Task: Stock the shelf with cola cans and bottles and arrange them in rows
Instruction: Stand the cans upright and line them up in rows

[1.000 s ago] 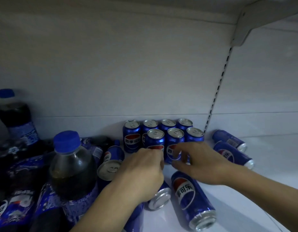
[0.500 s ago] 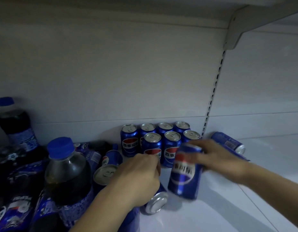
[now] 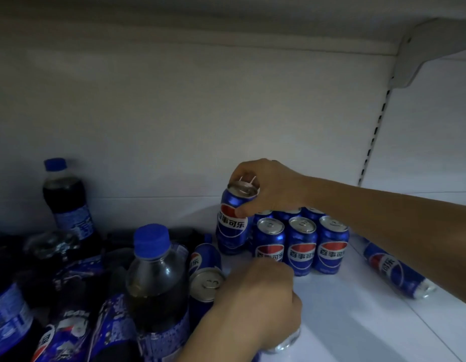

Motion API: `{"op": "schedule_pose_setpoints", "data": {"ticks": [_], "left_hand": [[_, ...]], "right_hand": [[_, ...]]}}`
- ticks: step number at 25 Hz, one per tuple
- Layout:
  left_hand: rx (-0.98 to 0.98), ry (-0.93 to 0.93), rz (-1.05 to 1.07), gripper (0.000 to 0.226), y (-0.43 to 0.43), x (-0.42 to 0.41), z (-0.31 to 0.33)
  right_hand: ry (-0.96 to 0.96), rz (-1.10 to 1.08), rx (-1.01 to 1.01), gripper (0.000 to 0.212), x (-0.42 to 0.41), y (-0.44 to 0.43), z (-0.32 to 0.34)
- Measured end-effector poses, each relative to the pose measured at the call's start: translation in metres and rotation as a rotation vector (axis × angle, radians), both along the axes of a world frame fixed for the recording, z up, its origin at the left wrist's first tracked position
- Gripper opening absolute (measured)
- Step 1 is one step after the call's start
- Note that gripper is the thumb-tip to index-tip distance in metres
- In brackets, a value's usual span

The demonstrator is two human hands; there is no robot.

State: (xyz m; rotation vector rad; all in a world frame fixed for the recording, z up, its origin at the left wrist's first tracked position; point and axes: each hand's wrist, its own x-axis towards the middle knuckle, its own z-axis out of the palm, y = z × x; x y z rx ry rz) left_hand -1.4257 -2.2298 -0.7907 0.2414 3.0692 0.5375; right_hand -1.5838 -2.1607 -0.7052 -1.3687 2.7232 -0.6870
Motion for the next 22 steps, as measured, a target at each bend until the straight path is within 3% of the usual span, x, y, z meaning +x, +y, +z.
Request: {"op": "schedule_pose_setpoints", "data": {"ticks": [10,22], "left_hand": [[-0.027,-0.017,-0.102,0.020,-0.001,-0.002,0.000],[-0.009,-0.046,-0.096,0.019,-0.001,-0.002,0.000]], "right_hand": [[0.140,0.182,0.388,0.069,-0.008,-0.011,-0.015],[0.249,0.221,0.461,0.066,-0.003,-0.016,-0.040]]}}
